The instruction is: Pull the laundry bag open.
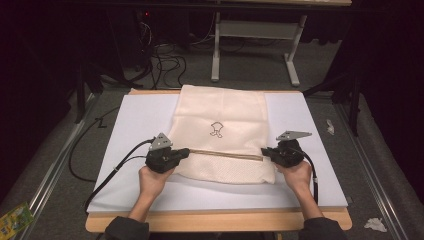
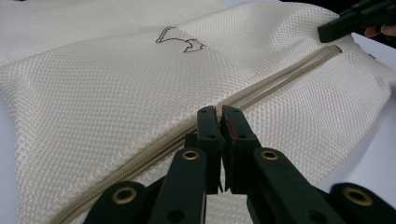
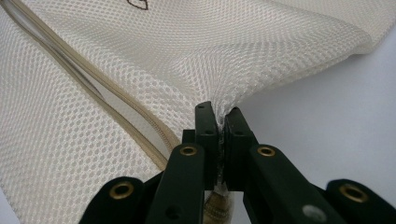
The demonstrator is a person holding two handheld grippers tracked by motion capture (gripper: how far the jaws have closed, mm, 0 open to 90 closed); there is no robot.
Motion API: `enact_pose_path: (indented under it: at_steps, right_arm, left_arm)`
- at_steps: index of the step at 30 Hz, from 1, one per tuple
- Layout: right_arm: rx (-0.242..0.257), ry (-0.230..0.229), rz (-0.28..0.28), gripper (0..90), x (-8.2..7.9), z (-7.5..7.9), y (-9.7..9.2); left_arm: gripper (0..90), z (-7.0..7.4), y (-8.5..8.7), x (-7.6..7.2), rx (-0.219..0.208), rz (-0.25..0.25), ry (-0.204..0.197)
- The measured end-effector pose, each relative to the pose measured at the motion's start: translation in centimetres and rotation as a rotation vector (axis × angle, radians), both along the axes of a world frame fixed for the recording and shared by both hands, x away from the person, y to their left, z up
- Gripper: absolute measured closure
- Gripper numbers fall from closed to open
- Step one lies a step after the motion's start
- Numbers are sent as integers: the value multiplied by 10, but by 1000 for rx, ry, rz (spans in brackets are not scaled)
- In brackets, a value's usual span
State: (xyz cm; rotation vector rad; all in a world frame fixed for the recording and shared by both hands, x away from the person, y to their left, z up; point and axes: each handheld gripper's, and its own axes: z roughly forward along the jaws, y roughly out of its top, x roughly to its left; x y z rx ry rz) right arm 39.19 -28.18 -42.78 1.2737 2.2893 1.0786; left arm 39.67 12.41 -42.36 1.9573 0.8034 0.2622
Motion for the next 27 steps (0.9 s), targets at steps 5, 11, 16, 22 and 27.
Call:
enact_pose_path:
  at_steps: [5, 11, 16, 22, 27]
  right_arm:
    - [4, 5, -12, 881, 1, -1, -3]
    - [6, 3, -16, 881, 1, -1, -3]
    - [6, 1, -22, 881, 2, 0, -4]
    - [4, -5, -26, 881, 4, 2, -6]
    - [0, -1, -26, 881, 6, 3, -6]
  left_arm:
    - [870, 1, 5, 0, -2, 16, 0]
    - [870, 1, 8, 0, -2, 21, 4]
    - [870, 1, 11, 0, -3, 29, 2]
    - [870, 1, 14, -3, 5, 22, -12]
    - [870, 1, 14, -3, 5, 30, -13]
